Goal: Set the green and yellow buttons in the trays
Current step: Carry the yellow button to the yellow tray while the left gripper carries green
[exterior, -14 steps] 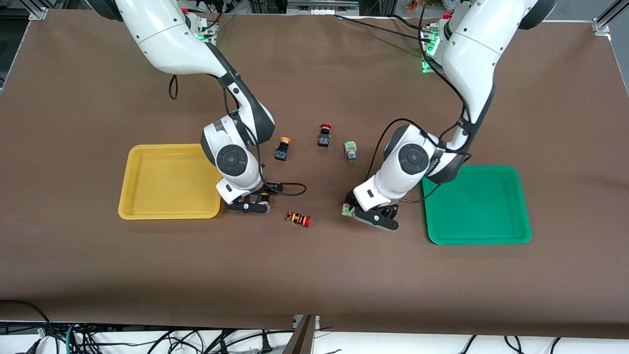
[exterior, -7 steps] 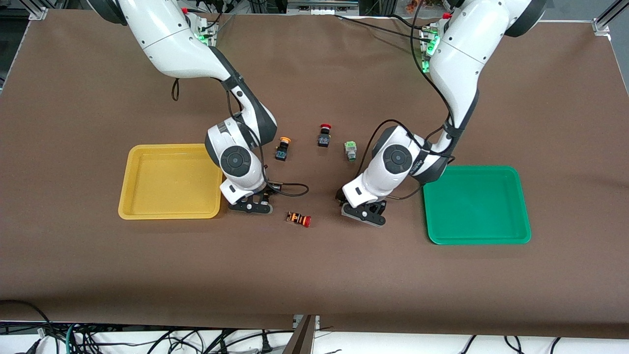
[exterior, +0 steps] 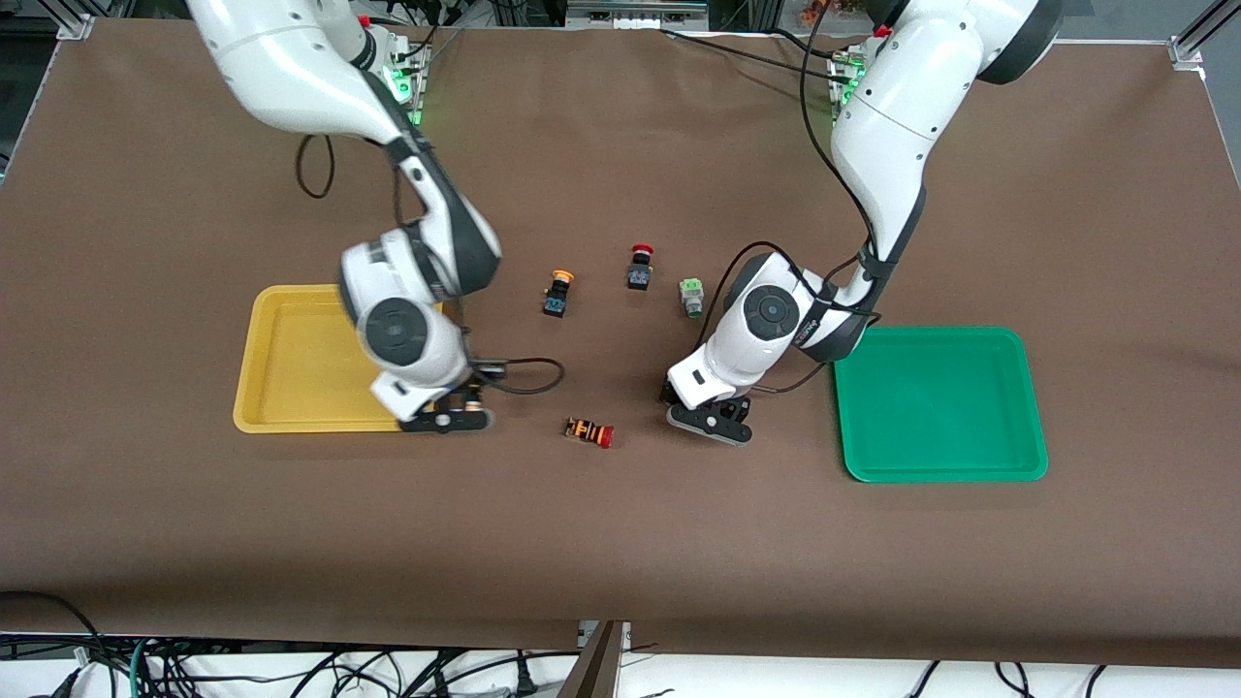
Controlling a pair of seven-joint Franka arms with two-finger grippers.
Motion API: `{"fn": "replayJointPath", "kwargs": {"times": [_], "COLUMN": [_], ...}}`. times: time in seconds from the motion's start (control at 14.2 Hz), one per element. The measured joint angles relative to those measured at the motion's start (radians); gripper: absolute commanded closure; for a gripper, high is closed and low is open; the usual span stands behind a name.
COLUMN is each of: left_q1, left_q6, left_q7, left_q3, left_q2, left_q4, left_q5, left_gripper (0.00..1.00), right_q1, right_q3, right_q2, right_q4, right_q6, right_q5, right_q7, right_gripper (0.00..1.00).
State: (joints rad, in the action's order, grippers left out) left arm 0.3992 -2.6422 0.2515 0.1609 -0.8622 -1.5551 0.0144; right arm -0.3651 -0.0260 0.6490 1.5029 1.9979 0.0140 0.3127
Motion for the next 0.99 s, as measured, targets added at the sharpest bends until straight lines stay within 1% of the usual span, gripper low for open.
{"fn": "replayJointPath", "kwargs": {"times": [0.14,0.35,0.42,0.56,0.64,0.78,0.85,0.99], "left_q1": [0.001,0.000,-0.003,-0.018,-0.034,-0.092,-0.134,-0.234], "left_q6": [0.000,0.016,0.056,0.188,0.270,0.429,0.489,0.547], "left_q7": [0.000,0.000,0.000,-0.005,-0.023,-0.121,-0.191,-0.358], "left_q3": [0.000,-0.001,-0.003,-0.010,-0.014,-0.020,-0.025,-0.029], "left_q2": [0.001,0.009,0.022,0.077,0.115,0.190,0.217,0.243], "left_q4": [0.007,0.020,0.029,0.047,0.052,0.054,0.054,0.051], "left_q5": [0.000,0.000,0.000,0.000,0.001,0.003,0.006,0.025], "left_gripper": [1.00,1.00,1.00,1.00,1.00,1.00,1.00,0.99], "right_q1": [0.050,0.065,0.066,0.067,0.068,0.074,0.081,0.096], "right_q3": [0.053,0.179,0.213,0.262,0.276,0.289,0.291,0.291], "right_q2": [-0.047,-0.106,-0.130,-0.181,-0.202,-0.220,-0.221,-0.219], "right_q4": [0.033,0.156,0.213,0.352,0.417,0.503,0.528,0.557], "right_q6": [-0.047,-0.019,0.018,0.118,0.158,0.213,0.239,0.274], "right_q5": [0.000,-0.001,-0.001,-0.001,-0.001,-0.003,-0.003,-0.004], "right_q7": [-0.149,-0.323,-0.356,-0.389,-0.393,-0.394,-0.397,-0.403], "right_gripper": [1.00,1.00,1.00,1.00,1.00,1.00,1.00,1.00]}}
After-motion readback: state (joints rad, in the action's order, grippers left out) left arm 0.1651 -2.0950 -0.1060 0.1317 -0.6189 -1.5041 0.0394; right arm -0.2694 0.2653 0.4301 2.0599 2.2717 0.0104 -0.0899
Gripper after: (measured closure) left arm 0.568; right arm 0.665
